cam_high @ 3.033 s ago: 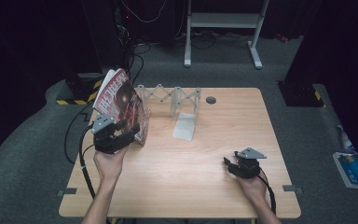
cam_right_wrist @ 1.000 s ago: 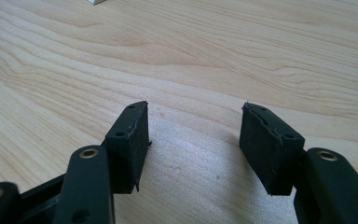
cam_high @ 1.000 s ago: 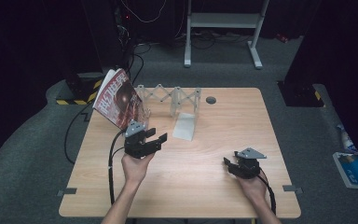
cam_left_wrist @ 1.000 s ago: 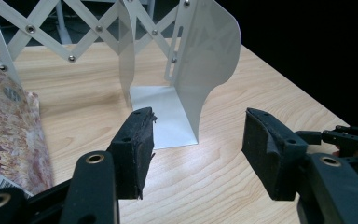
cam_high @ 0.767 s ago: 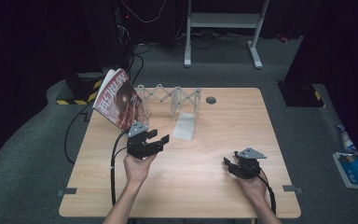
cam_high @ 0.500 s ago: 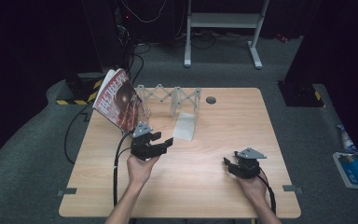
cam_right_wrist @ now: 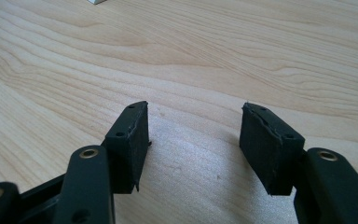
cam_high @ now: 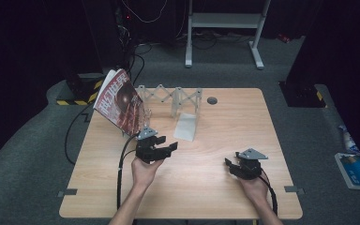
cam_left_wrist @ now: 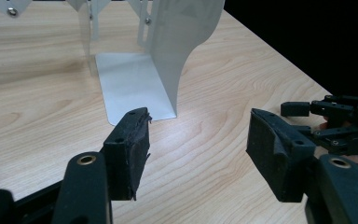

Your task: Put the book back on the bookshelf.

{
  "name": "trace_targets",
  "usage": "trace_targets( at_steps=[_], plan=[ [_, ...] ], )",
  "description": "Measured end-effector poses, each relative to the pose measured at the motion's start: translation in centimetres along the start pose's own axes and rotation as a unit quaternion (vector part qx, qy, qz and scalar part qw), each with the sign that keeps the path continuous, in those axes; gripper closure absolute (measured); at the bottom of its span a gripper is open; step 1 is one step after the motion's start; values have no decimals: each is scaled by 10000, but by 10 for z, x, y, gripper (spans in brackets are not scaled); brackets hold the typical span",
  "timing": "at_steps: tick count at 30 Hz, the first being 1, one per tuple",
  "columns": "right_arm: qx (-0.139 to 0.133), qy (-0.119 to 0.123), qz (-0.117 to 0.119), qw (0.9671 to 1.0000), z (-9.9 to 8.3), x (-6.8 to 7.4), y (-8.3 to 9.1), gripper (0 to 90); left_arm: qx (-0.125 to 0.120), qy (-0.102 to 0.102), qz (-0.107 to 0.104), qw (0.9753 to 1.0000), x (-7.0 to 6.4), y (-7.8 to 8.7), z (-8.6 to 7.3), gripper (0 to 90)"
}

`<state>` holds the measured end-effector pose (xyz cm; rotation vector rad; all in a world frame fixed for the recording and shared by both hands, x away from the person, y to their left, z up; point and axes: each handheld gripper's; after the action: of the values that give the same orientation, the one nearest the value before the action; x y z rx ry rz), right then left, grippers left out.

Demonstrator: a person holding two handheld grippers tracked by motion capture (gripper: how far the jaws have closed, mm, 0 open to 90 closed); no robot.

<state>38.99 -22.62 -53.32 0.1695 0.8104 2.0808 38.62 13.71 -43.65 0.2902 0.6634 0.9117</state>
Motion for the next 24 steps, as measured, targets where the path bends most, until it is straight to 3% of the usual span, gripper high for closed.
trace_targets(
  at_steps=[11, 24],
  plan=[
    [2, 0, 0, 10000, 0, 0, 0, 425, 187, 22, -40, 9998, -2, -15, -11, 391],
    [0, 4, 6, 10000, 0, 0, 0, 425, 341, 1, 52, 9994, -5, -32, -22, 394]
  ],
)
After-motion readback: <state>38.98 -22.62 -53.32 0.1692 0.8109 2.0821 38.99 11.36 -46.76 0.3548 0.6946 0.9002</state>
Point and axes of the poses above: each handheld gripper's, and its own axes: y roughly backward along the jaws, z roughly out of its top, x roughly to its left, and after that the axes turned 11 degrees about y, right-handed
